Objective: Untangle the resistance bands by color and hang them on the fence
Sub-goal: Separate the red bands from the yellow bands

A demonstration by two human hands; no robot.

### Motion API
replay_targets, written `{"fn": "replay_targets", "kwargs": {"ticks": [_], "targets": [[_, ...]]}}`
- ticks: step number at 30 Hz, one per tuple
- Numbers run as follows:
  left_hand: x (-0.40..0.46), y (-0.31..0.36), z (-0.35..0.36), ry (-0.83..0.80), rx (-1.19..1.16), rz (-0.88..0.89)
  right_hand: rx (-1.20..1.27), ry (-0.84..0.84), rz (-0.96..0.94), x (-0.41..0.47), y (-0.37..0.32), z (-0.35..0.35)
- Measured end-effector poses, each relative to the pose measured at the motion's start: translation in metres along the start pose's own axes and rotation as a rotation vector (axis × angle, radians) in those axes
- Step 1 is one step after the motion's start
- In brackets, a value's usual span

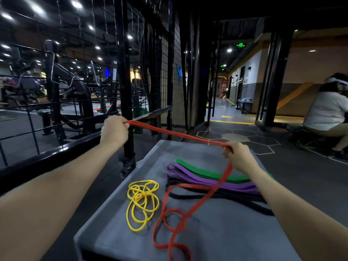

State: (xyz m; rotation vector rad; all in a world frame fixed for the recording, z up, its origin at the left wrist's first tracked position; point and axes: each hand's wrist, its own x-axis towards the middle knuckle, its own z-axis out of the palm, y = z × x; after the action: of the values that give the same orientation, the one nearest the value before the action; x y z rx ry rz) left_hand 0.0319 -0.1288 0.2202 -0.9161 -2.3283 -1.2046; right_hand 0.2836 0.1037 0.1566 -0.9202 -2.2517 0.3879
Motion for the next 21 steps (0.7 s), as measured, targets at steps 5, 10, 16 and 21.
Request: {"fn": "replay_targets", "kwargs": {"ticks": [5,10,16,21], "targets": [[-0.01,-0.019,0.019,-0.069,-0.045,-0.137,0.207,-0.019,0.021,0.007,-0.012,-0.004],[-0.014,-0.036,0.031,-0.09,-0.015,-0.253,0.092,-0.16,-0.003,0.005,-0.008,-0.009],[-0.012,-0.041,0.034,-0.054,-0.033,-0.376,0.199,-0.266,-0.103,-0.004,0.0,-0.008],[-0.014,-0.048,0.035,-0.049,-0.018,-0.396,0.551,-0.35,0.002,-0.009,0.003,-0.007]]}}
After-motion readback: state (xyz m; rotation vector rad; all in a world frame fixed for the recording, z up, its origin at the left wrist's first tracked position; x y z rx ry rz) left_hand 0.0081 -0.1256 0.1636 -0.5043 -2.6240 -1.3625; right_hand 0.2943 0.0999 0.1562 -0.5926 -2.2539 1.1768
